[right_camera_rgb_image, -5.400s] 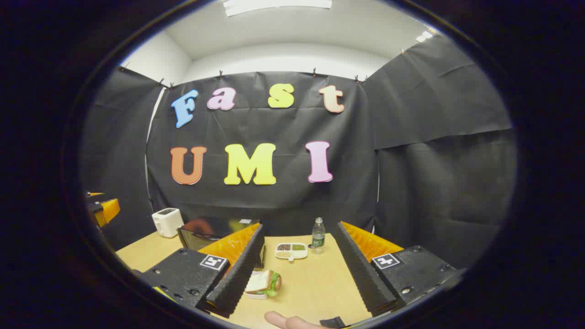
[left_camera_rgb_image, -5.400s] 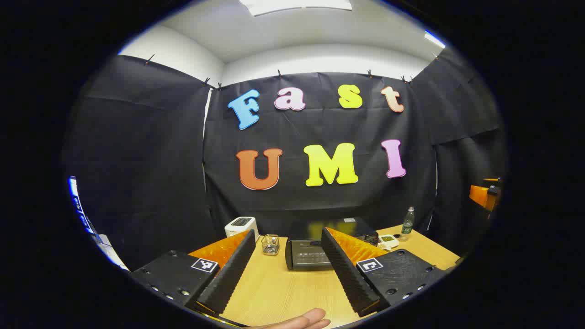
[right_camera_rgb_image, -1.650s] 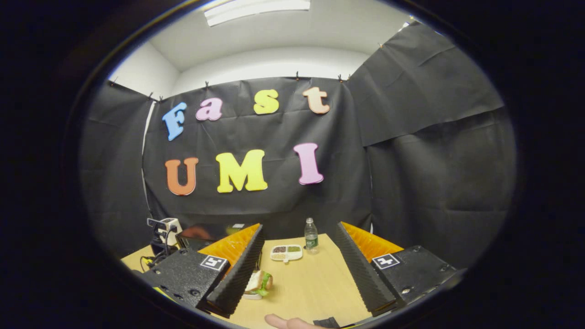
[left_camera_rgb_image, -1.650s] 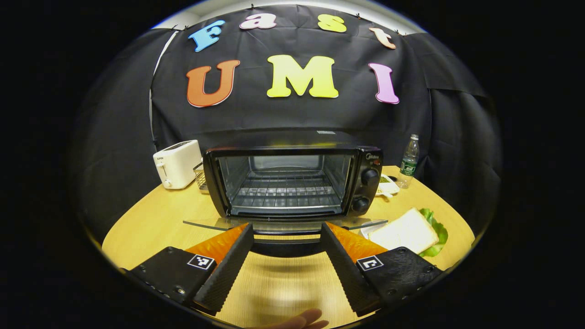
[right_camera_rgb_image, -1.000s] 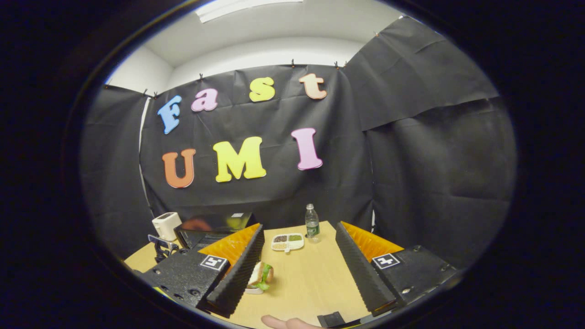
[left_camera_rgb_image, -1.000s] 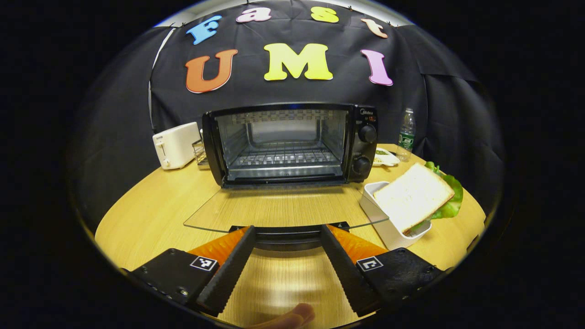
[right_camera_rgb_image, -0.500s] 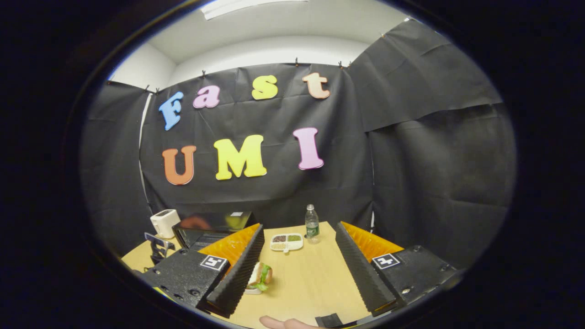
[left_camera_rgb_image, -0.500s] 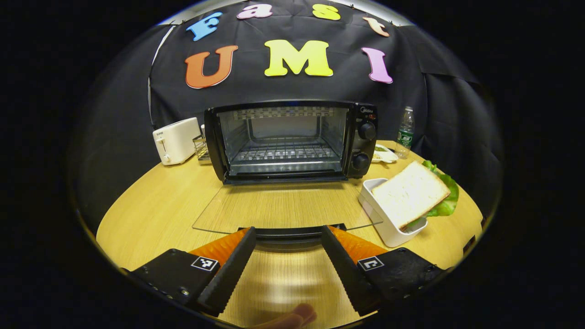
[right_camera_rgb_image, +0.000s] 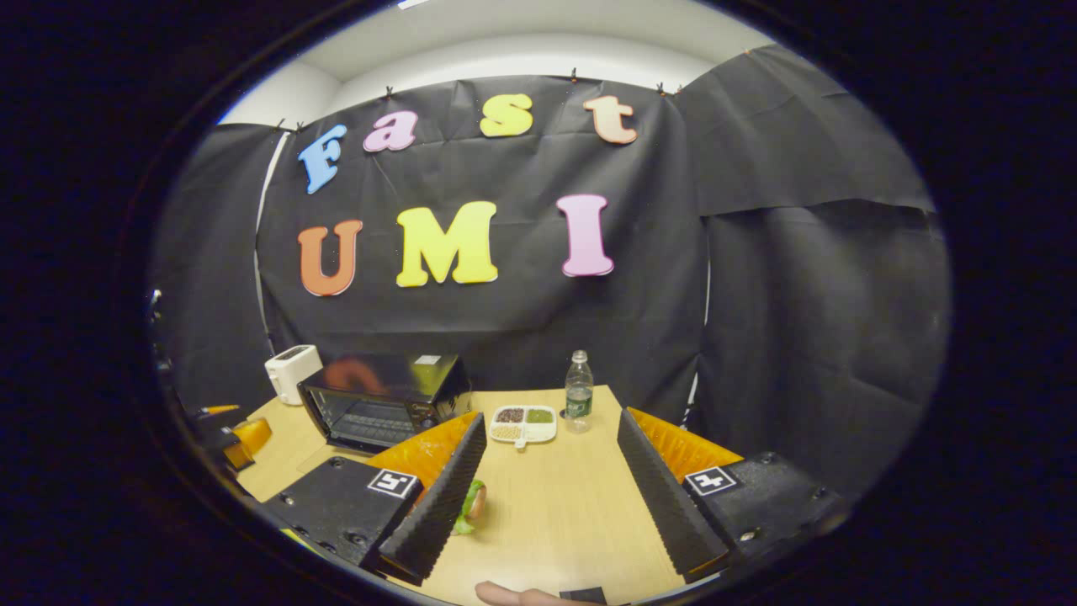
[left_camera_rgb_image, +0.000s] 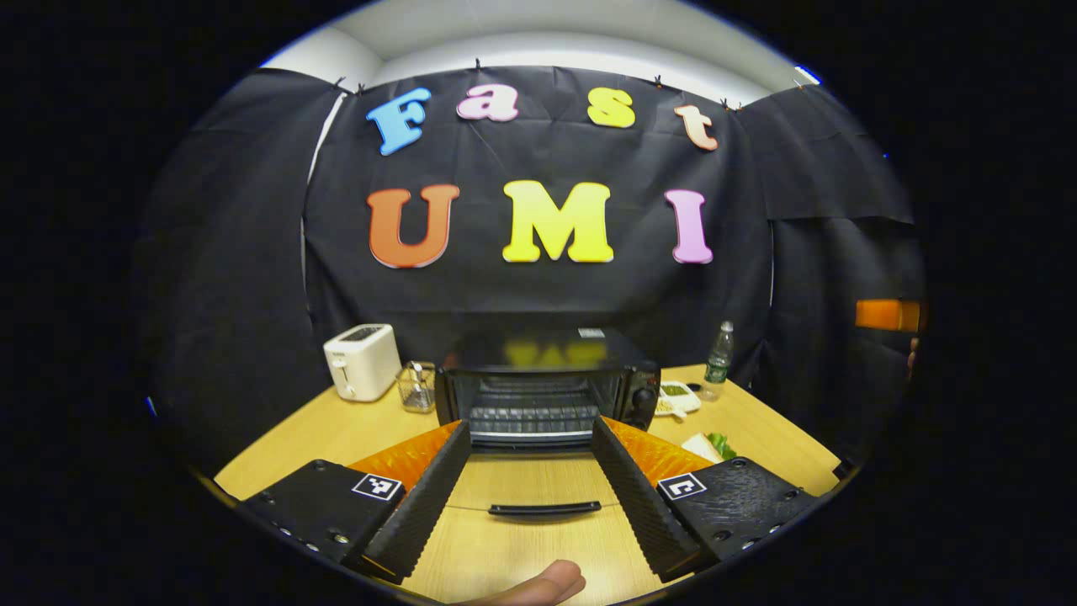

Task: Open the electric oven with the left hand, put the food in, and close the electric oven.

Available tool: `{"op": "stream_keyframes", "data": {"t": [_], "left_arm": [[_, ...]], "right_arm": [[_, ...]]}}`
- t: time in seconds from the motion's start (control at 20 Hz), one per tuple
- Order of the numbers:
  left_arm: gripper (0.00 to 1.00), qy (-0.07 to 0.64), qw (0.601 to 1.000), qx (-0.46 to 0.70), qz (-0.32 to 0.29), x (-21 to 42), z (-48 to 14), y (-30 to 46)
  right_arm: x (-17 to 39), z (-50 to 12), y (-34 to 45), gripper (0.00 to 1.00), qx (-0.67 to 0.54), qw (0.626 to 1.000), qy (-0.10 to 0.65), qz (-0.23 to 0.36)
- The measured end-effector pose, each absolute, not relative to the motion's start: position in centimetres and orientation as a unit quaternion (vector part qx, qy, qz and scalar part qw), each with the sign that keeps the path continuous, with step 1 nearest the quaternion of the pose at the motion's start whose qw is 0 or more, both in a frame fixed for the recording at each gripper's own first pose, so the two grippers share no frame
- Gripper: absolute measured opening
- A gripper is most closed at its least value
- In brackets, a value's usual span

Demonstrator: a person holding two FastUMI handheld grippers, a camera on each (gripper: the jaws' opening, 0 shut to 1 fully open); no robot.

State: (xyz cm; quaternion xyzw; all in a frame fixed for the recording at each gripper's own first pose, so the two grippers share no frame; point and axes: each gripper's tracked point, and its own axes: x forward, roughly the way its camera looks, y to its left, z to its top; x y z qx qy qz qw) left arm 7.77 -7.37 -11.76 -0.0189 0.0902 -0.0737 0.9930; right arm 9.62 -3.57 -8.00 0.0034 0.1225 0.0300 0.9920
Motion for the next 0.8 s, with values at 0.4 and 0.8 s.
{"op": "stream_keyframes", "data": {"t": [0.4, 0.8], "left_arm": [[0.93, -0.016, 0.998, -0.035, -0.056, 4.1, -1.9, -6.3], [0.93, -0.046, 0.999, -0.016, -0.019, 2.3, -0.6, -5.4]], "right_arm": [[16.9, -17.5, -0.1, 1.00, 0.053, 0.947, 0.292, 0.126], [18.8, -26.7, 4.5, 0.96, 0.148, 0.843, 0.461, 0.234]]}}
